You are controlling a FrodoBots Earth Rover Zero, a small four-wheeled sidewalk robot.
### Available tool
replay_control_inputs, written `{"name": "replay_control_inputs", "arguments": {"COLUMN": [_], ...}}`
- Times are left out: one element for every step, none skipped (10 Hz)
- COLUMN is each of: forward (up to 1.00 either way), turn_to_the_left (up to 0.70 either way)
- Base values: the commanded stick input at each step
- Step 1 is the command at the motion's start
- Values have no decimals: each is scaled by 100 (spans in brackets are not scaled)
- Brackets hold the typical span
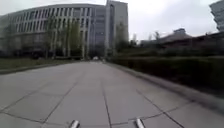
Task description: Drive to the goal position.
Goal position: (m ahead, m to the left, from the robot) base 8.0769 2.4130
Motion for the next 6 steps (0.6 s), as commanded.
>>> {"name": "replay_control_inputs", "arguments": {"forward": [85, 85, 85, 85, 85, 85], "turn_to_the_left": [0, 0, 0, 0, 0, 0]}}
